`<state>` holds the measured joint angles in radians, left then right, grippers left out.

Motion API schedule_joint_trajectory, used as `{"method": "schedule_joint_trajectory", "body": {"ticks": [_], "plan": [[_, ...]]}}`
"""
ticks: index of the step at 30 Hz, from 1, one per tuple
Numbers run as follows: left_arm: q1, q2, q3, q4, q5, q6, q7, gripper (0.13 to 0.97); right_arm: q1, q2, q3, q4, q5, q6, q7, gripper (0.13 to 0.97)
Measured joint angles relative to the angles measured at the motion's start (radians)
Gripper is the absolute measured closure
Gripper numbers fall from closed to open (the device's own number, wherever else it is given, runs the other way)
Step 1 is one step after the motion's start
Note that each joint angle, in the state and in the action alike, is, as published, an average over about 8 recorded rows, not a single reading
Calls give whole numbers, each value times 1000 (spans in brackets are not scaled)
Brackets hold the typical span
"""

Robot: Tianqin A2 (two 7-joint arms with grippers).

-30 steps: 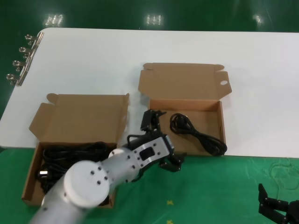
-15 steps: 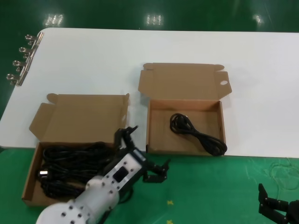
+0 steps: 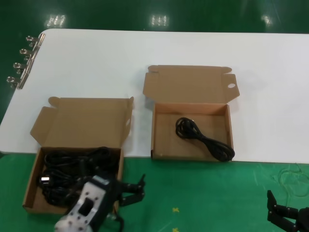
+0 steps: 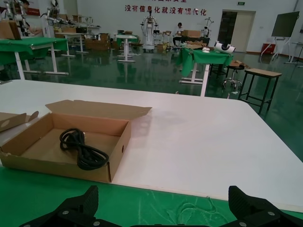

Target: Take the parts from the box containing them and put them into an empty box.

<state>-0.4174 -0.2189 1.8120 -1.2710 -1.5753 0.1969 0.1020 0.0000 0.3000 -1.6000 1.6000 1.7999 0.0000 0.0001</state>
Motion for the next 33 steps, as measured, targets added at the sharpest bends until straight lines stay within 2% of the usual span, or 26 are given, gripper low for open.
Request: {"method": "schedule_joint_trajectory", "body": {"ticks": [20,24,33], "plan": [[327,-64,-166,-257,-176,-154,-80,132,0,0,0,0,0,0,0,129],[354,-69,-180,-279,-190,-167,-87,132,0,0,0,0,0,0,0,129],[354,-69,-180,-279,-191,-167,-86,132,0,0,0,0,0,0,0,129]]}}
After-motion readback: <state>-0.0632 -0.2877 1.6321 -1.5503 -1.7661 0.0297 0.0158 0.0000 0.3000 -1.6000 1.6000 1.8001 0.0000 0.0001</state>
